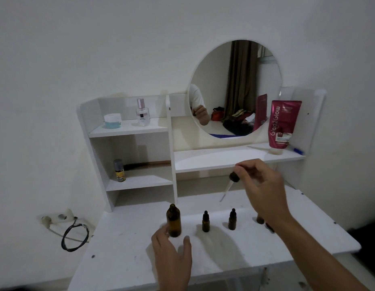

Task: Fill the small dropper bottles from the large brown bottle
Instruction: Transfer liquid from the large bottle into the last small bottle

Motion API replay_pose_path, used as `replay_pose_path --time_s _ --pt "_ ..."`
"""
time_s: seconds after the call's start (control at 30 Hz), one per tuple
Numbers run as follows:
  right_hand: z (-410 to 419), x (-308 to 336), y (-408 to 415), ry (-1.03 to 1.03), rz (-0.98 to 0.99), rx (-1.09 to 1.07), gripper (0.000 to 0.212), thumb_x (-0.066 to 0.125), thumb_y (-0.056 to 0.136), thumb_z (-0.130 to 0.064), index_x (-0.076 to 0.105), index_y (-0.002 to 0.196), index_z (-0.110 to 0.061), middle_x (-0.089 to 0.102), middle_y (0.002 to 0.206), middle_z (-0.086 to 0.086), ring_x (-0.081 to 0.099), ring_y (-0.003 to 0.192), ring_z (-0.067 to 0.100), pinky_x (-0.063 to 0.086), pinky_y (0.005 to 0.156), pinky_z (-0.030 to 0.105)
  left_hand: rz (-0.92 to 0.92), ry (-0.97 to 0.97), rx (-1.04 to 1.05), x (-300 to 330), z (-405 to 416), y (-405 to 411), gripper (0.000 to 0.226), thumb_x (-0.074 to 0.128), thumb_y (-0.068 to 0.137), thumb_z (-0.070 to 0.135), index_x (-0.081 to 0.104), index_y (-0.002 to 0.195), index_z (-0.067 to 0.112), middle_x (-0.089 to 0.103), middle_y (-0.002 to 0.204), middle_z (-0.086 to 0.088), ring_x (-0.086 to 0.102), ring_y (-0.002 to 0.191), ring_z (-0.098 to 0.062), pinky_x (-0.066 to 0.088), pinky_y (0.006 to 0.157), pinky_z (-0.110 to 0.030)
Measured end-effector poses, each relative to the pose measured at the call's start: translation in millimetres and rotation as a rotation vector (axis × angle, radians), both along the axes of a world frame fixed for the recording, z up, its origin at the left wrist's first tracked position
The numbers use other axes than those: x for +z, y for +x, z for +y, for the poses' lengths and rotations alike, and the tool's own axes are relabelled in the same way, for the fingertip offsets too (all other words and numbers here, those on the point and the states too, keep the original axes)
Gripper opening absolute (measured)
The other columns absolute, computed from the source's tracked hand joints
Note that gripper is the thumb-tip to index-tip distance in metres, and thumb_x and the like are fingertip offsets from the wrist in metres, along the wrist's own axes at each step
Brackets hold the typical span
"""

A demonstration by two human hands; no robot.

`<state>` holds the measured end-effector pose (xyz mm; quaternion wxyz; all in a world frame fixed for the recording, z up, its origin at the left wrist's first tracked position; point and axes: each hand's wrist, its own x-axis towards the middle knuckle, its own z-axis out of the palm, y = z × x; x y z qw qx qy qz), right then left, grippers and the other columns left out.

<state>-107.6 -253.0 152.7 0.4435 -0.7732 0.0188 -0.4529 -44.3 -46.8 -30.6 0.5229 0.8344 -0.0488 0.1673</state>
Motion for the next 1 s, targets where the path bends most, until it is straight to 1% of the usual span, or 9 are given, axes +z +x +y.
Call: replay_pose_path --time_s 0.13,0.23,0.37,0.43,0.5,0.6,0.7,0.8,1.0 --pt "-46 -13 -23 0.051 0.039 -0.131 0.007 0.073 0.093 -0.021 0.074 0.099 -0.022 0.075 0.087 -0.013 0.071 0.086 0.005 0.056 0.081 0.015 0.094 0.003 -0.273 10 -44 -44 0.046 0.076 0.087 0.022 0.047 0.117 0.041 0.053 0.116 0.019 0.055 0.106 -0.005 0.048 0.092 -0.023" --pt "-66 -22 -34 0.045 0.060 -0.190 0.008 0.072 0.093 -0.020 0.072 0.097 -0.027 0.074 0.088 -0.015 0.070 0.085 0.003 0.055 0.080 0.014 0.162 0.032 -0.524 20 -75 -65 0.030 0.068 0.094 0.029 0.053 0.114 0.046 0.059 0.115 0.027 0.059 0.103 -0.005 0.045 0.082 -0.007" --pt "-83 -34 -42 0.033 0.062 -0.232 0.007 0.071 0.094 -0.018 0.072 0.096 -0.025 0.074 0.087 -0.017 0.070 0.085 0.003 0.052 0.078 0.009 0.218 -0.003 -0.633 20 -113 -68 0.035 0.065 0.095 0.034 0.048 0.121 0.050 0.052 0.128 0.031 0.056 0.114 -0.002 0.041 0.084 -0.001" --pt "-91 -39 -42 0.034 0.067 -0.255 0.007 0.072 0.094 -0.017 0.073 0.097 -0.023 0.074 0.085 -0.015 0.070 0.085 0.003 0.052 0.078 0.009 0.223 0.005 -0.664 14 -131 -64 0.047 0.064 0.094 0.037 0.040 0.133 0.049 0.045 0.138 0.031 0.048 0.125 0.002 0.039 0.099 -0.005" --pt "-99 -44 -41 0.029 0.076 -0.276 0.006 0.072 0.094 -0.017 0.073 0.098 -0.022 0.075 0.087 -0.014 0.070 0.086 0.005 0.052 0.078 0.010 0.232 0.023 -0.680 11 -148 -58 0.062 0.063 0.095 0.037 0.031 0.148 0.038 0.037 0.148 0.026 0.038 0.134 0.004 0.031 0.114 -0.015" --pt "-108 -49 -40 0.022 0.080 -0.291 0.005 0.072 0.094 -0.017 0.073 0.098 -0.021 0.075 0.087 -0.012 0.072 0.085 0.006 0.052 0.078 0.010 0.223 0.051 -0.673 14 -173 -48 0.072 0.062 0.097 0.034 0.023 0.156 0.025 0.028 0.154 0.019 0.028 0.139 0.004 0.021 0.113 -0.011" --pt "-114 -55 -37 0.012 0.087 -0.293 0.004 0.072 0.094 -0.018 0.073 0.098 -0.020 0.075 0.085 -0.013 0.072 0.084 0.007 0.055 0.079 0.016 0.198 0.096 -0.653 17 -192 -36 0.069 0.062 0.098 0.036 0.026 0.156 0.022 0.031 0.154 0.016 0.031 0.140 0.001 0.020 0.113 -0.011" --pt "-117 -59 -32 0.009 0.076 -0.272 0.006 0.072 0.094 -0.014 0.073 0.096 -0.020 0.075 0.082 -0.013 0.073 0.084 0.006 0.055 0.079 0.016 0.186 0.084 -0.622 16 -203 -27 0.063 0.058 0.097 0.048 0.037 0.151 0.025 0.042 0.150 0.015 0.039 0.139 -0.002 0.030 0.116 -0.019" --pt "-121 -69 -20 -0.064 0.067 -0.256 0.007 0.073 0.093 -0.012 0.072 0.095 -0.018 0.074 0.083 -0.014 0.072 0.082 0.008 0.054 0.079 0.016 0.155 -0.007 -0.583 9 -213 -17 0.031 0.066 0.097 0.031 0.059 0.127 0.032 0.066 0.119 0.023 0.058 0.114 0.008 0.047 0.105 -0.025"
